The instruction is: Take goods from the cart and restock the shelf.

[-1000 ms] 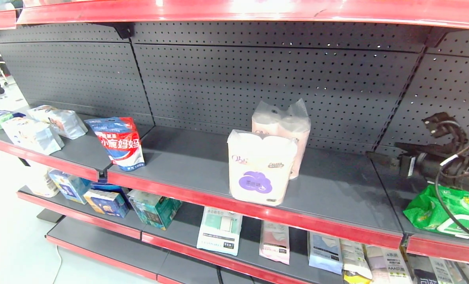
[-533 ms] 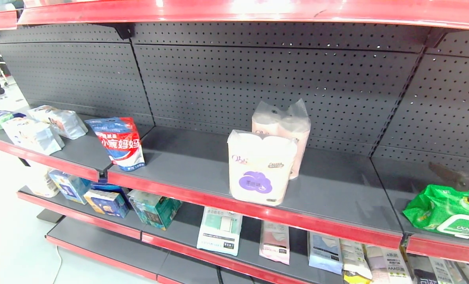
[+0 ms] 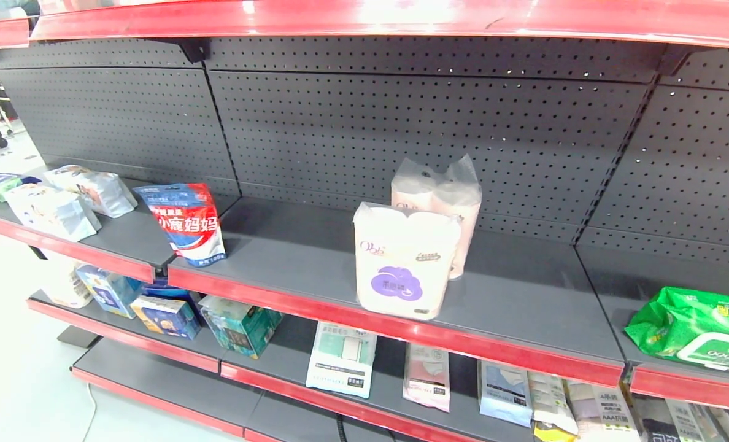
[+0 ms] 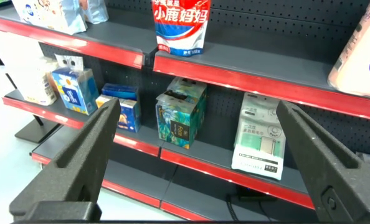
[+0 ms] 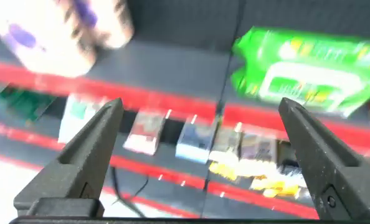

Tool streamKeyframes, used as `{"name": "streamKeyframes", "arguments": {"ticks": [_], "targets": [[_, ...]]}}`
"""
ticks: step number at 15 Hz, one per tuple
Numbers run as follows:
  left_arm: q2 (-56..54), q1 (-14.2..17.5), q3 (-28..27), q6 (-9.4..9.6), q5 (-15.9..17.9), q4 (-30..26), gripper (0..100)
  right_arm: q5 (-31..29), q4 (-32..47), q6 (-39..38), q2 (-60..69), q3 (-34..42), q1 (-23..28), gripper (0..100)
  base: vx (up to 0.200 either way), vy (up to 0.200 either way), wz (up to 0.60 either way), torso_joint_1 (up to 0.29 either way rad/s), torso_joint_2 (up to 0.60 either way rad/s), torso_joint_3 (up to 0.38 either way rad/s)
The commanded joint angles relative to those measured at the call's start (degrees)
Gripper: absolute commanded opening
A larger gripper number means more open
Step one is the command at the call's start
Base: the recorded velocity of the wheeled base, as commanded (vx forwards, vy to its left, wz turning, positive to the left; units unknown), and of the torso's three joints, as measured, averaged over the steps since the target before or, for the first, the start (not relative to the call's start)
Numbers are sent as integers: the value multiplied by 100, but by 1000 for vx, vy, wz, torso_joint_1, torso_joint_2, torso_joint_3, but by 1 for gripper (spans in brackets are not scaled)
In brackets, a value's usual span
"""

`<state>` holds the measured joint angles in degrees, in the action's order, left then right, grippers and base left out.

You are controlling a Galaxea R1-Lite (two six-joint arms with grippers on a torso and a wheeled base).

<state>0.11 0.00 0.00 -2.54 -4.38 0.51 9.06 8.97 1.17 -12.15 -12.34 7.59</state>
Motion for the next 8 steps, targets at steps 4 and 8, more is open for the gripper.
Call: {"name": "streamKeyframes", "arguments": {"ticks": [4, 8], "targets": [[-2, 0, 0, 131, 60, -7, 100, 272, 193, -3, 310, 144, -821, 100, 0, 0, 0, 0, 0, 0], [-2, 0, 0, 174, 174, -7, 100, -1486, -932, 542, 670, 1049, -1243, 100, 0, 0, 0, 0, 0, 0]]}}
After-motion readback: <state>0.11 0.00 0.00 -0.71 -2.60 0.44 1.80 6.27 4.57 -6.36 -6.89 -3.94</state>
